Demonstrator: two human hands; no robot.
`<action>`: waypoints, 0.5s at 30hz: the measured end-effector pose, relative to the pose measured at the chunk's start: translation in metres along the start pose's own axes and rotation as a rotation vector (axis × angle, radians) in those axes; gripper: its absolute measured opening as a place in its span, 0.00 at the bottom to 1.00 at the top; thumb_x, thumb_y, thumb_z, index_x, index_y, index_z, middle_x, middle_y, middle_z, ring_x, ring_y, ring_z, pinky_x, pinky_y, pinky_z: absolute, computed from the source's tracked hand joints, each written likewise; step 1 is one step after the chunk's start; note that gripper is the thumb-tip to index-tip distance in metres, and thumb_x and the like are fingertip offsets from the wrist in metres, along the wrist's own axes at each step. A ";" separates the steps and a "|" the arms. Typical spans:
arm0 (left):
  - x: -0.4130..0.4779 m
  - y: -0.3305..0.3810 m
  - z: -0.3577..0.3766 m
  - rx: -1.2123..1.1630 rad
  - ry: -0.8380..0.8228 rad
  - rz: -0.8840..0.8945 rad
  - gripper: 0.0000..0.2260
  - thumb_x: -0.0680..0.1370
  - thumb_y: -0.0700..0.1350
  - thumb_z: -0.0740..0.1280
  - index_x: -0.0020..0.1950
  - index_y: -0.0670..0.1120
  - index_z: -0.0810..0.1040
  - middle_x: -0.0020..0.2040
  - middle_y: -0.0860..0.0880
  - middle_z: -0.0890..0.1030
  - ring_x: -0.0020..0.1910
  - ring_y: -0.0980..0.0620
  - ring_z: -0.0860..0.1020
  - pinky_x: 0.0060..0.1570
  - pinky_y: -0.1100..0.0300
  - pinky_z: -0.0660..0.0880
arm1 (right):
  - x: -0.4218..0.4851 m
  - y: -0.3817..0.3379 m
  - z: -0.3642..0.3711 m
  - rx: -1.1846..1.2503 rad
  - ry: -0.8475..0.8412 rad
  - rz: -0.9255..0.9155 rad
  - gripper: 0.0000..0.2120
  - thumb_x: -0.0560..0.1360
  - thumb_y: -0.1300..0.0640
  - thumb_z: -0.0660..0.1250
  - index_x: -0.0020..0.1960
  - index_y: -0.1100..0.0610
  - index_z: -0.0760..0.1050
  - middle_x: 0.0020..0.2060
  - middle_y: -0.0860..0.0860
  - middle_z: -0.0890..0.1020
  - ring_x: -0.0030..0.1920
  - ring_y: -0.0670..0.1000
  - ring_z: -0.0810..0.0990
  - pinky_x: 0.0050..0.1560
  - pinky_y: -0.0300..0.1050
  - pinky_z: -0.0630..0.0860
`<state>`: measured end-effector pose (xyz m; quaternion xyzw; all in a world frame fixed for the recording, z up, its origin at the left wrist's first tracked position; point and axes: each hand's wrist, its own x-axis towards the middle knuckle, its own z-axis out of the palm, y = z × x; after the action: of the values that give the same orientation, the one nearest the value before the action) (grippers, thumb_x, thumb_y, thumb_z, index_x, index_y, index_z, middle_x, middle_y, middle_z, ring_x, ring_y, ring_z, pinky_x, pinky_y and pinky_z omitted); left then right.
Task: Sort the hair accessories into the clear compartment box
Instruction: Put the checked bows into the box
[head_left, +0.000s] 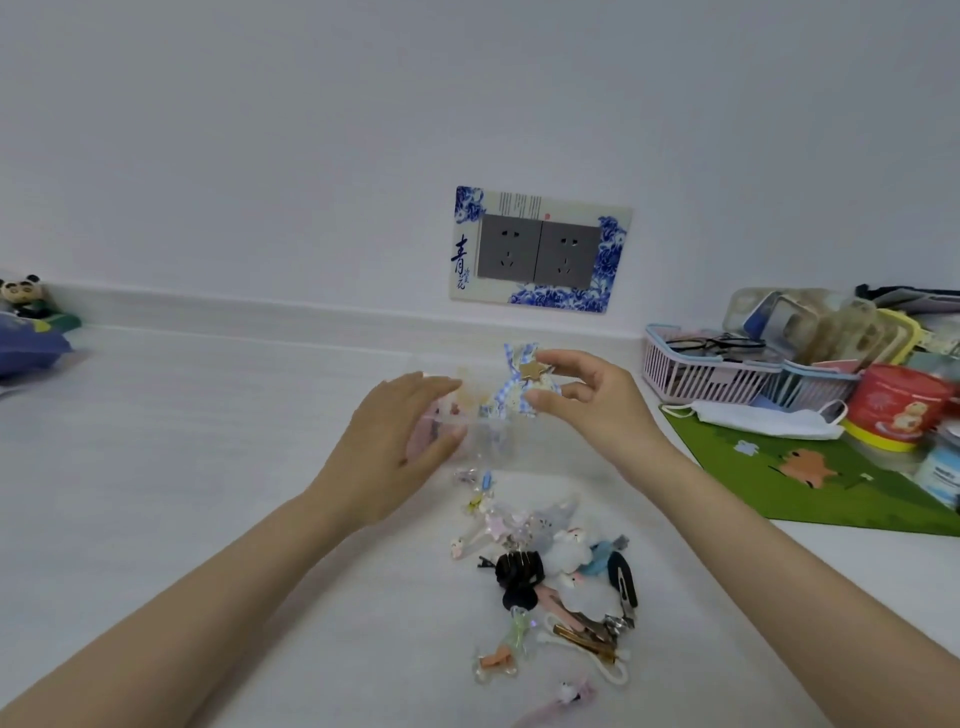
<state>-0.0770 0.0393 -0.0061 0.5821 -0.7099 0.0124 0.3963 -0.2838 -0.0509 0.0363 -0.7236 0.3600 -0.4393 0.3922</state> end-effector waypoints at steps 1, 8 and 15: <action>-0.002 -0.008 0.003 0.100 -0.050 0.010 0.23 0.77 0.59 0.57 0.70 0.53 0.66 0.71 0.54 0.69 0.73 0.54 0.61 0.71 0.56 0.55 | 0.009 0.002 0.001 -0.025 0.004 0.030 0.19 0.68 0.56 0.75 0.58 0.50 0.78 0.55 0.47 0.80 0.46 0.47 0.81 0.43 0.32 0.74; -0.008 -0.019 0.012 0.176 -0.079 0.092 0.25 0.77 0.59 0.59 0.72 0.52 0.64 0.73 0.52 0.66 0.74 0.53 0.56 0.71 0.68 0.47 | 0.041 0.012 0.026 -0.443 -0.169 0.017 0.15 0.69 0.53 0.73 0.55 0.56 0.80 0.50 0.50 0.81 0.38 0.41 0.74 0.41 0.35 0.69; -0.009 -0.019 0.013 0.180 -0.080 0.099 0.24 0.77 0.57 0.61 0.72 0.51 0.64 0.72 0.52 0.67 0.74 0.53 0.57 0.73 0.62 0.51 | 0.028 0.021 0.022 -0.760 -0.143 -0.282 0.15 0.78 0.45 0.58 0.54 0.50 0.81 0.59 0.47 0.77 0.63 0.49 0.69 0.64 0.41 0.55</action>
<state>-0.0680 0.0343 -0.0281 0.5796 -0.7490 0.0727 0.3126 -0.2573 -0.0785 0.0206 -0.8879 0.3658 -0.2732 0.0569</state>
